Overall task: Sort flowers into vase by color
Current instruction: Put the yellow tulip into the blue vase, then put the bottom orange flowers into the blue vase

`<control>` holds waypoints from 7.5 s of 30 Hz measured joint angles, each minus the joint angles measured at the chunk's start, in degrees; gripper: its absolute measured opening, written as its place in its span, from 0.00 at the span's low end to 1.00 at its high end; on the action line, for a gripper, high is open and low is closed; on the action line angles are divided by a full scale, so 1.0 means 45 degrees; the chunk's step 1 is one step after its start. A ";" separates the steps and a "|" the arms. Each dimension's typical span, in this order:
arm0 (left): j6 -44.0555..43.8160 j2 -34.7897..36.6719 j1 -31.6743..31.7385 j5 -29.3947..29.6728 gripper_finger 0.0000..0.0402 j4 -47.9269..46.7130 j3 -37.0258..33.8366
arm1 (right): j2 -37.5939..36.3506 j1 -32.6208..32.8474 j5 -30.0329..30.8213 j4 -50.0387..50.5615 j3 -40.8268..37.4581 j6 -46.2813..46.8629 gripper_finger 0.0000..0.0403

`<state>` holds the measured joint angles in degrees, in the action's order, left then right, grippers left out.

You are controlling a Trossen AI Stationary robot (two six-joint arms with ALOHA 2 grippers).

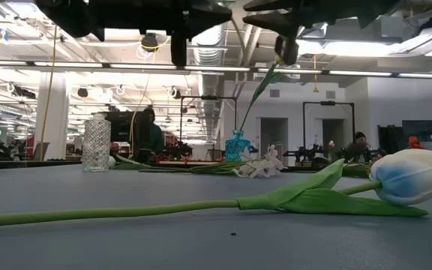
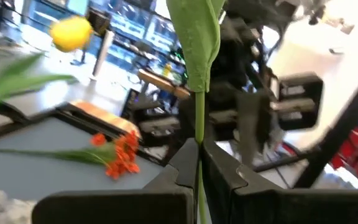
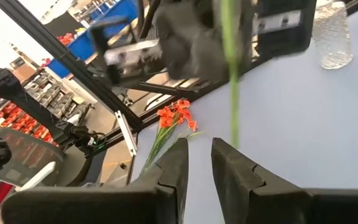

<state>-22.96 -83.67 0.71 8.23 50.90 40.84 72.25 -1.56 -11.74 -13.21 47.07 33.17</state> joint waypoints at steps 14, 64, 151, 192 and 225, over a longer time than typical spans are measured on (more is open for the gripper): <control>0.1593 0.0046 0.2770 0.0221 0.00 0.0002 0.0000 | -0.1361 0.0029 0.0252 0.2209 0.0005 0.0064 0.25; 0.3517 -0.4174 0.6840 -0.2251 0.00 -0.0979 0.3065 | -0.1142 0.1923 0.2063 0.2365 0.0010 0.1341 0.25; -0.0506 -0.0129 -1.0200 -0.4261 0.52 -1.7178 0.2613 | -0.1137 -0.0073 0.0906 0.3340 0.0000 -0.1526 0.24; 0.3698 -0.3741 -1.1301 -0.1988 0.04 -1.8652 0.3904 | -0.1127 -0.0102 0.0903 0.3889 0.0000 -0.2191 0.24; -0.7735 0.3433 -0.1761 -0.3495 0.01 -1.6308 0.4308 | -0.0975 0.1961 0.2008 0.3041 0.1807 -0.7877 0.24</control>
<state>-57.77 -68.22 -7.22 -7.50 -22.49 60.23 67.86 7.26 -2.71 0.47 55.20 -2.28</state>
